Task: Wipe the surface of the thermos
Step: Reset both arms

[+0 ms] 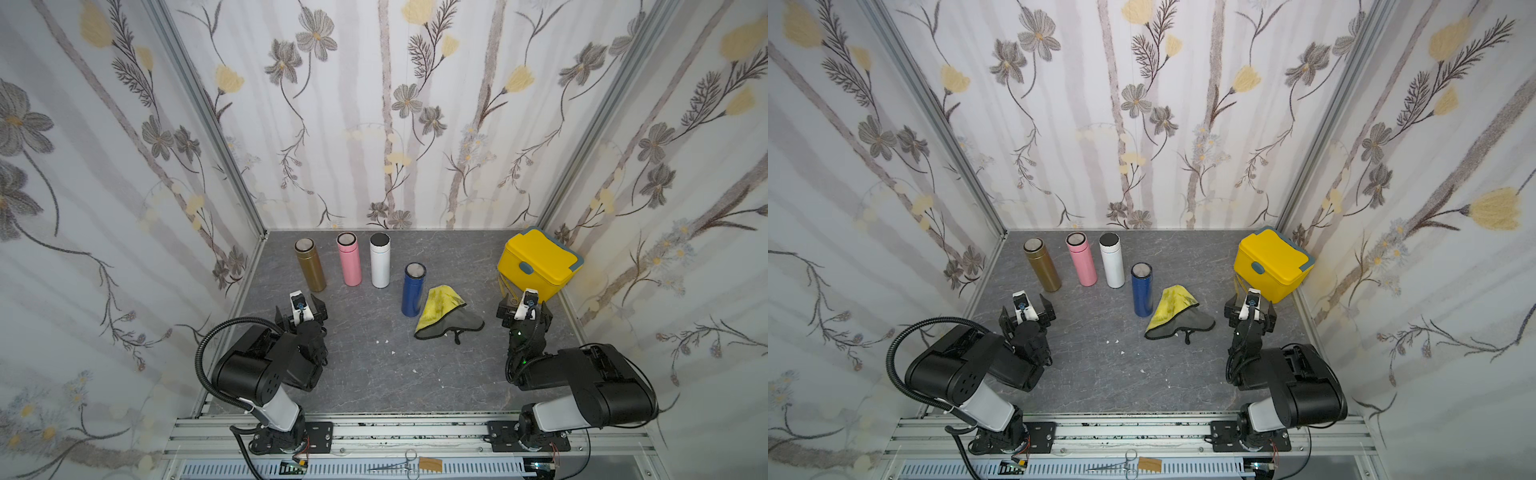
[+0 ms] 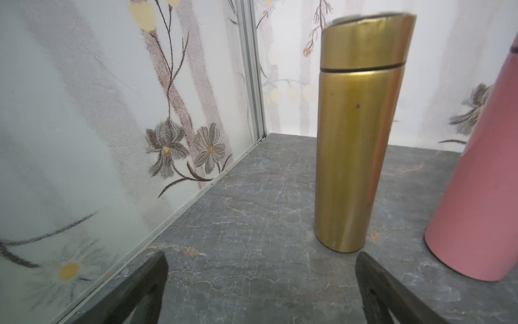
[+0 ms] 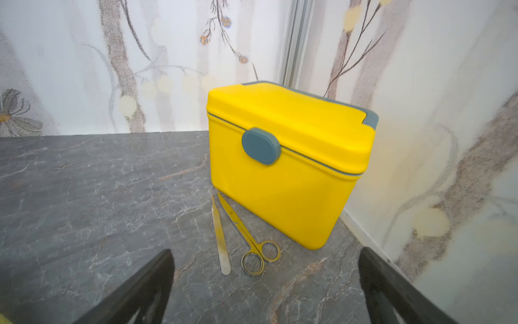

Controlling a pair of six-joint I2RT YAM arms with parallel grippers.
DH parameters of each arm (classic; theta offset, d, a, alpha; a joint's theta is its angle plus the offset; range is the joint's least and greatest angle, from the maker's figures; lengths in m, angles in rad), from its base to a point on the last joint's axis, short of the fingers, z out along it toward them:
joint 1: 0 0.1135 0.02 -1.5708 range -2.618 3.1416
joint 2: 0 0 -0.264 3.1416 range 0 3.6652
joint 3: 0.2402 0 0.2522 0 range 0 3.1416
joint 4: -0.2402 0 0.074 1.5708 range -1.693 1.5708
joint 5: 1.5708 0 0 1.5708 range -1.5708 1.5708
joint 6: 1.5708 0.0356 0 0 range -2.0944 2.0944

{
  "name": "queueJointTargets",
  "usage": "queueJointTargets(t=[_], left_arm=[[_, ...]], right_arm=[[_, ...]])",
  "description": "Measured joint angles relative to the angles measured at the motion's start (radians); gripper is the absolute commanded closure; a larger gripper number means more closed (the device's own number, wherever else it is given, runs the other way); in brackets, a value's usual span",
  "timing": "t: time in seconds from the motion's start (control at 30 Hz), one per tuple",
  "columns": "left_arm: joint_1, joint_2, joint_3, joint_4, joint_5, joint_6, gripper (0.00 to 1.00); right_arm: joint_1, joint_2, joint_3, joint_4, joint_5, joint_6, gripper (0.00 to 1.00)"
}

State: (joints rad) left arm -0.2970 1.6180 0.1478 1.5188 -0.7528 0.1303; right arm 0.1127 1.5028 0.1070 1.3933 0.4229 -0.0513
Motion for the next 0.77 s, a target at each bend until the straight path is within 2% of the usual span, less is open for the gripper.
queueJointTargets(t=[0.17,0.37,0.47,0.53,0.6,0.77], left_arm=[[0.035,-0.023,0.000,0.060,0.043,-0.011,0.00],[0.137,-0.068,0.001,0.014,0.206,-0.085,0.00],[0.157,-0.013,-0.016,0.052,0.288,-0.107,0.00],[0.162,-0.011,-0.014,-0.005,0.331,-0.112,0.00],[0.167,-0.001,-0.029,0.054,0.354,-0.113,0.00],[0.172,0.013,-0.069,0.067,0.377,-0.130,0.00]], right_arm=[[-0.012,0.002,0.045,-0.005,-0.115,0.035,0.00],[-0.014,0.006,0.049,-0.016,-0.131,0.047,0.00],[-0.014,0.008,0.050,-0.018,-0.137,0.050,0.00],[-0.014,0.008,0.050,-0.018,-0.140,0.050,0.00],[-0.014,0.008,0.051,-0.019,-0.140,0.050,0.00],[-0.021,0.010,0.069,-0.036,-0.163,0.051,0.00]])
